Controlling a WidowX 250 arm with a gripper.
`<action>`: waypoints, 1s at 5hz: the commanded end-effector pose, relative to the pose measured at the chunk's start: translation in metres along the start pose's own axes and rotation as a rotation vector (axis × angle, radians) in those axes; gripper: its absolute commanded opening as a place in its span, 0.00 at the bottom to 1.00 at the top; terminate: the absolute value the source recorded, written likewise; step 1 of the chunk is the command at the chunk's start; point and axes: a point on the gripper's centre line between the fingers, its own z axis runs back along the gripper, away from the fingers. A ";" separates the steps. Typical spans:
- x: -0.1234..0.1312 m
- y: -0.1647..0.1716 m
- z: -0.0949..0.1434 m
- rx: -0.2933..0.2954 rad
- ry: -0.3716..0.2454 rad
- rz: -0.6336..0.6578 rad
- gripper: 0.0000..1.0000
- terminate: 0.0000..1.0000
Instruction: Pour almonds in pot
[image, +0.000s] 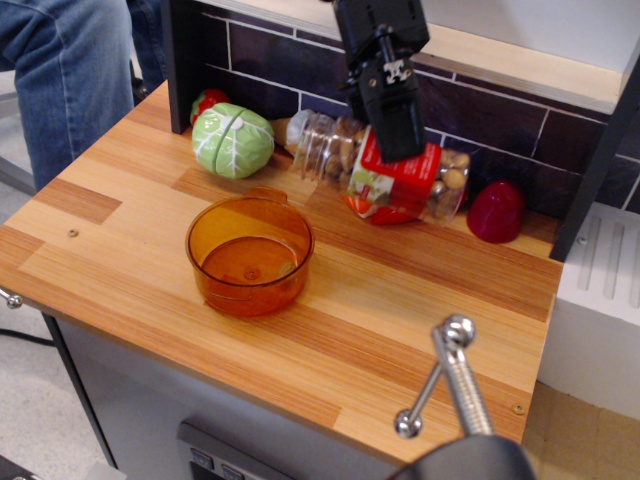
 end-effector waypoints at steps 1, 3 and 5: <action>-0.001 -0.009 0.014 0.108 -0.157 -0.025 0.00 0.00; -0.022 0.008 0.025 0.242 -0.420 0.249 0.00 0.00; -0.021 0.013 0.023 0.495 -0.655 0.350 0.00 0.00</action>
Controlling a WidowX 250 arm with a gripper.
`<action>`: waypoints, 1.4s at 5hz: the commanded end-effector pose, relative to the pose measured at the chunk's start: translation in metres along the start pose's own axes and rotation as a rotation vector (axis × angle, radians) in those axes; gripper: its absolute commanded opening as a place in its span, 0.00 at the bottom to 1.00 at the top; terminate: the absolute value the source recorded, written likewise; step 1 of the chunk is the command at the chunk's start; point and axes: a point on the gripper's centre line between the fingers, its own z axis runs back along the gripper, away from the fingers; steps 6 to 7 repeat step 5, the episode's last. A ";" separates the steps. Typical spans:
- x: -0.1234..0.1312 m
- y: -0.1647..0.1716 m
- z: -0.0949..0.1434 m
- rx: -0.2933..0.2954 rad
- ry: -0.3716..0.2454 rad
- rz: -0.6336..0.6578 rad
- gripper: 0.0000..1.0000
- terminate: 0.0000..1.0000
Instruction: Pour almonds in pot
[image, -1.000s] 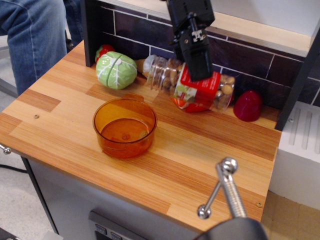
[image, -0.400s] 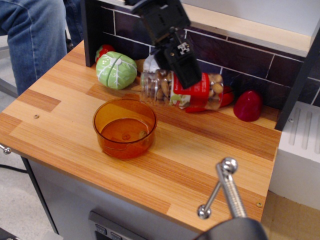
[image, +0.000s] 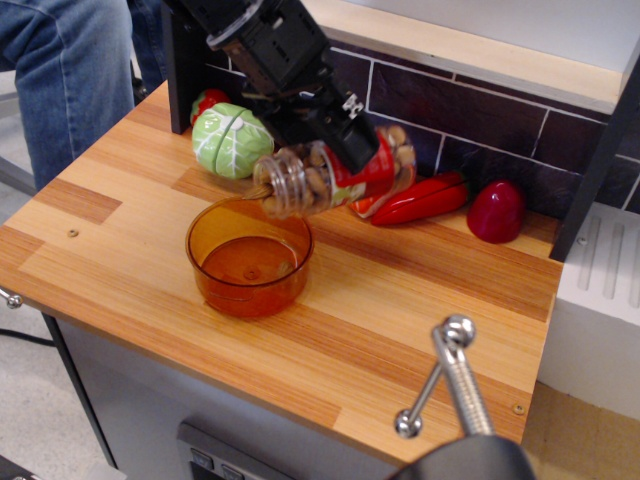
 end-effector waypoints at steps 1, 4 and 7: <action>0.008 -0.012 0.008 0.132 -0.201 -0.020 0.00 0.00; 0.013 0.004 0.007 0.256 -0.291 -0.026 0.00 0.00; 0.018 0.002 0.002 0.272 -0.170 -0.055 0.00 1.00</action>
